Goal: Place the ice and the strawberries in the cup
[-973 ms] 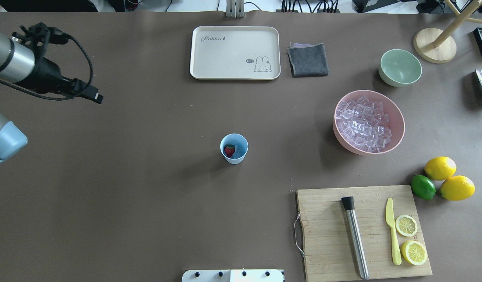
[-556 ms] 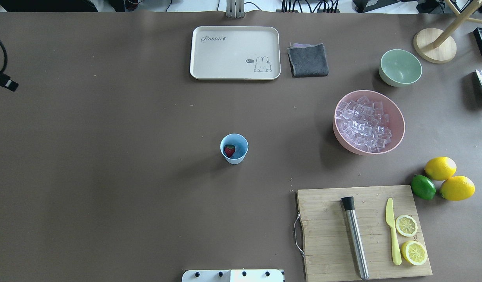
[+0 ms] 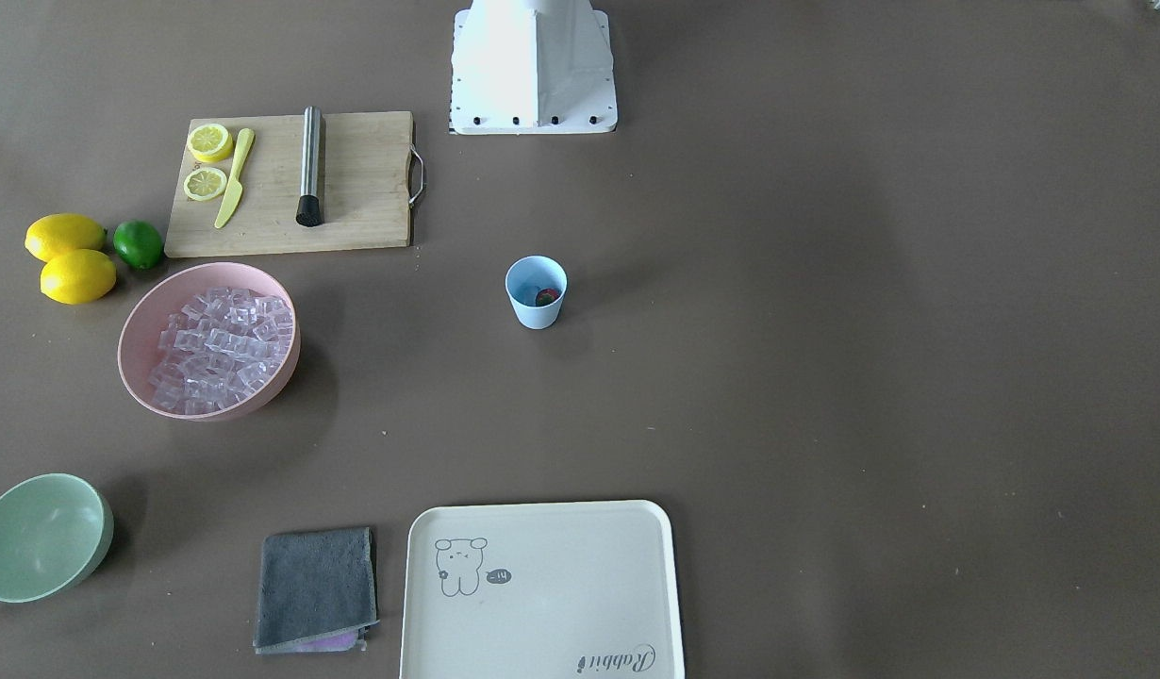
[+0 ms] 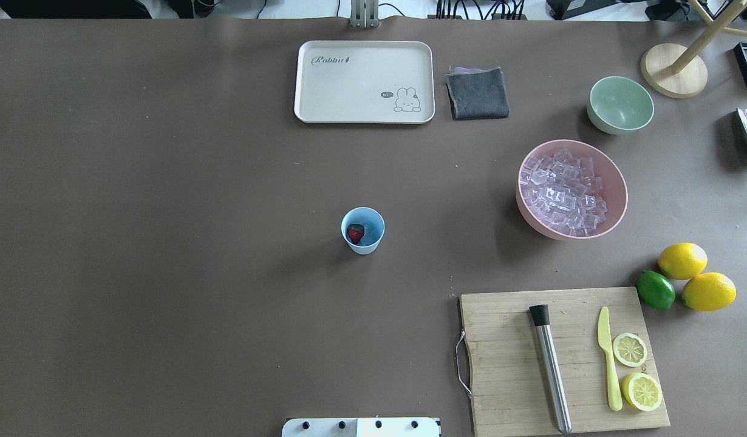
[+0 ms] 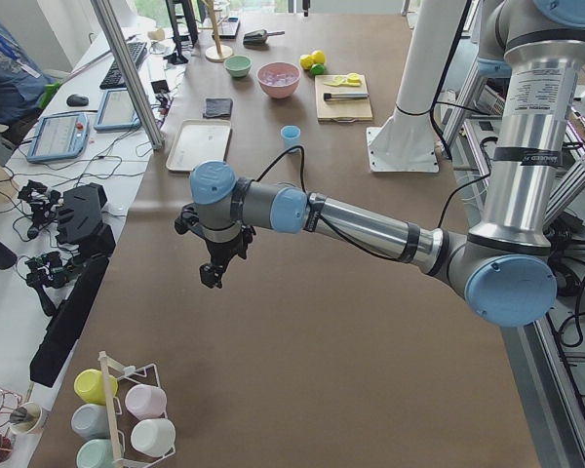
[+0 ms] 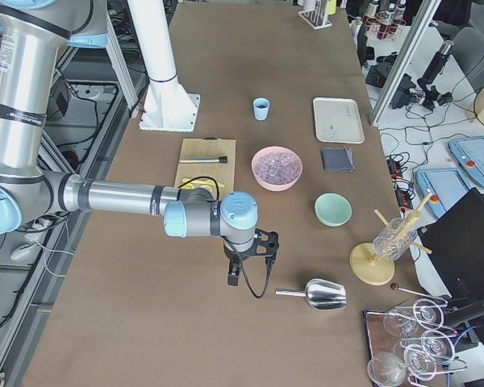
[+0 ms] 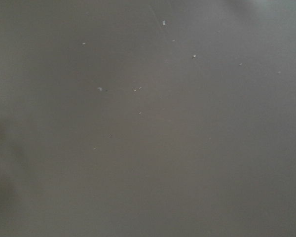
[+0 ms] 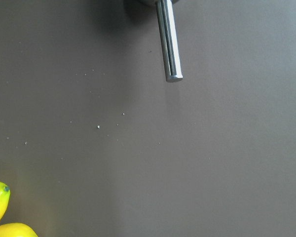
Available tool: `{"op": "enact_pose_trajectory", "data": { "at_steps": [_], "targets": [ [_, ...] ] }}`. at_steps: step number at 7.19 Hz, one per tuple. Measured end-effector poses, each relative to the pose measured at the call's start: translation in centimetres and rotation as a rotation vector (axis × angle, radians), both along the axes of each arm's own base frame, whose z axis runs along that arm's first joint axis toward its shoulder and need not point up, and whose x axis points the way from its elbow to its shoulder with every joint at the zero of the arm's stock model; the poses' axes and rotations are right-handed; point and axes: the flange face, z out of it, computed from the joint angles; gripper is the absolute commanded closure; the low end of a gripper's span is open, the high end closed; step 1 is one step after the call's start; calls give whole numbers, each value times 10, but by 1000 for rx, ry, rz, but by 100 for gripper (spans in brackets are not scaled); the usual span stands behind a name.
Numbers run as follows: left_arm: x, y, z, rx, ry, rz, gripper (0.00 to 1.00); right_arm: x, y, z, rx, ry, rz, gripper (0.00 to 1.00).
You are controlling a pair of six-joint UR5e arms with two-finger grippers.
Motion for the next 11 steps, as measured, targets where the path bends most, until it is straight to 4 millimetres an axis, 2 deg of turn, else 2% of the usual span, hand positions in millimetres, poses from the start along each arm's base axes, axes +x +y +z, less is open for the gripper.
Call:
{"op": "enact_pose_trajectory", "data": {
  "at_steps": [2,3,6,8,11],
  "targets": [
    [-12,17,55,-13,-43,12,2,0,0,0,0,0,0,0],
    [-18,25,75,-27,-45,1,2,0,0,0,0,-1,0,0],
    [-55,56,112,-94,-45,-86,2,0,0,-1,2,0,0,0],
    [-62,66,123,-115,-41,-102,2,0,-1,-2,5,1,0,0],
    [-63,69,131,-134,-40,-105,2,0,-2,-3,11,6,0,0]
  ]
}}
